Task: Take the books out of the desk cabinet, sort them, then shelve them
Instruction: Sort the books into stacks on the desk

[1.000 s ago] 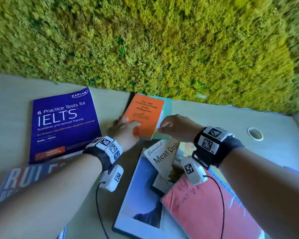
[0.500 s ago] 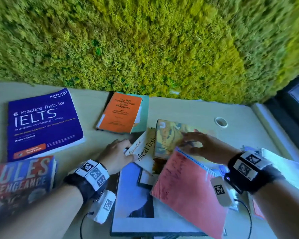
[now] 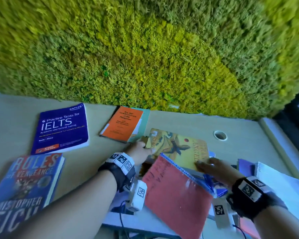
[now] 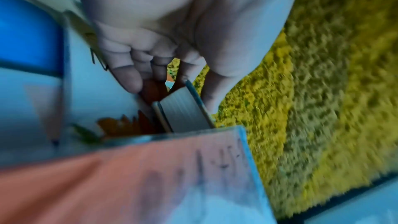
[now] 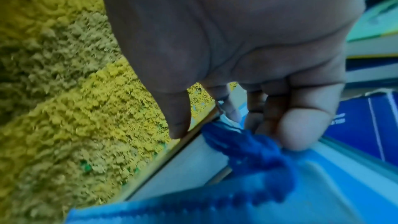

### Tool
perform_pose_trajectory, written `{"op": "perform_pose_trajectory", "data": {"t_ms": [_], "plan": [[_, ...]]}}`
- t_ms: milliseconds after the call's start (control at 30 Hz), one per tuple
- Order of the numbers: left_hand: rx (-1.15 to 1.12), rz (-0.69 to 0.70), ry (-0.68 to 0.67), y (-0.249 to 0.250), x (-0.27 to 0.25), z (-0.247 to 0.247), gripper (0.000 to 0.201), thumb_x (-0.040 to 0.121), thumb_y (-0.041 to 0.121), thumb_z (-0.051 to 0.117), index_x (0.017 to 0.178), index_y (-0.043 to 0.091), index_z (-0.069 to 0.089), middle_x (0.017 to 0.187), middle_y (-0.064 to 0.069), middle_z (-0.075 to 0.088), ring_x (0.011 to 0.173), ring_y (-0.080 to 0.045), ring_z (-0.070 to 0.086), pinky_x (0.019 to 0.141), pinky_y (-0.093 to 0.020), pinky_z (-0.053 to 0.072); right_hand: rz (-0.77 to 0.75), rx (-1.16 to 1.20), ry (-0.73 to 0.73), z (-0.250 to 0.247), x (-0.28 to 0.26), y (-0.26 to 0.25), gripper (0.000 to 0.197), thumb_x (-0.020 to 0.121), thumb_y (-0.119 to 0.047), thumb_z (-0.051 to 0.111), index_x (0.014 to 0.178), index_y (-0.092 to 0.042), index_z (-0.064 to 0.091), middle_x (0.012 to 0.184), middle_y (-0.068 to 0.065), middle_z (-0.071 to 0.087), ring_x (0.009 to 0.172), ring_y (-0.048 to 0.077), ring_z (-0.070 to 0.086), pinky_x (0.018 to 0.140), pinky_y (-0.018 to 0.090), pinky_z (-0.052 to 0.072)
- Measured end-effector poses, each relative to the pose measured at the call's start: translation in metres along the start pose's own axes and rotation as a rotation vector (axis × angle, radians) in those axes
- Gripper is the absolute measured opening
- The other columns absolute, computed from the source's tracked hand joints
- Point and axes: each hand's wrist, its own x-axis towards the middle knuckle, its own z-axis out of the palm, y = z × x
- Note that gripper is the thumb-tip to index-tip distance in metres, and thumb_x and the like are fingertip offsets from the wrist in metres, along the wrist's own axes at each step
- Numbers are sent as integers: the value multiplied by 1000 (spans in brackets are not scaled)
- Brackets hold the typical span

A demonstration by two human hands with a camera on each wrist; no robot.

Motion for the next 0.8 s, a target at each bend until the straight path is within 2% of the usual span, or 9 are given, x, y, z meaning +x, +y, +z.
{"op": "perform_pose_trajectory", "data": {"t_ms": [100, 167, 300, 367, 433, 500, 567, 700, 800], "plan": [[-367, -31, 10, 1, -2, -2, 29, 93, 32, 69, 83, 9, 55, 71, -6, 51, 65, -22, 52, 63, -30, 37, -7, 235, -84, -7, -2, 1, 38, 92, -37, 73, 112, -5, 64, 81, 13, 56, 55, 18, 49, 52, 21, 40], [-644, -57, 100, 1, -1, -5, 35, 85, 24, 76, 111, 4, 63, 101, -8, 70, 93, -24, 63, 84, -34, 49, -64, 277, -97, -10, 0, -5, 34, 92, -33, 74, 114, -9, 65, 83, 9, 58, 57, 16, 48, 52, 22, 36], [-888, 24, 236, 19, -24, -27, 58, 80, 17, 78, 133, 9, 56, 122, -13, 68, 110, -32, 66, 99, -51, 53, -255, 404, -61, -17, -2, -32, 28, 94, -22, 70, 121, -25, 63, 99, 5, 70, 81, 20, 59, 70, 33, 42], [-999, 99, 219, 26, -43, -40, 54, 84, 8, 74, 135, 13, 56, 121, -12, 68, 110, -32, 65, 97, -50, 49, -356, 504, -51, -20, -6, -51, 27, 96, -12, 65, 114, -32, 62, 107, 7, 70, 96, 24, 64, 85, 41, 46], [-1072, 163, 158, 23, -63, -49, 52, 80, 5, 73, 129, 19, 62, 115, -12, 68, 105, -32, 62, 90, -47, 46, -417, 645, -110, -22, -7, -71, 37, 97, -3, 59, 122, -30, 60, 109, 6, 70, 95, 25, 67, 91, 48, 51], [-1096, 185, 128, 10, -83, -54, 49, 76, 9, 72, 124, 19, 64, 107, -9, 71, 97, -31, 63, 81, -41, 47, -447, 767, -192, -18, -6, -89, 47, 98, 0, 55, 137, -27, 55, 107, 1, 74, 90, 24, 70, 85, 47, 59], [-1156, 188, 146, -9, -102, -59, 39, 78, 17, 72, 117, 18, 66, 100, -6, 73, 88, -27, 66, 73, -35, 47, -458, 828, -266, -6, -7, -105, 43, 100, -2, 52, 137, -24, 57, 105, -2, 77, 90, 25, 72, 83, 43, 63], [-1266, 52, 283, -71, -130, -76, 49, 92, 54, 57, 125, 19, 67, 119, -14, 73, 100, -28, 69, 85, -40, 51, -476, 806, -436, 42, -18, -126, 35, 102, -7, 49, 130, -21, 65, 116, 6, 74, 97, 27, 66, 91, 44, 55], [-1195, -20, 307, -122, -156, -90, 56, 88, 58, 64, 132, 24, 60, 125, -13, 71, 106, -33, 68, 87, -45, 52, -466, 737, -483, 85, -30, -149, 29, 103, -13, 51, 128, -15, 66, 111, 11, 71, 85, 24, 67, 71, 32, 59]]}}
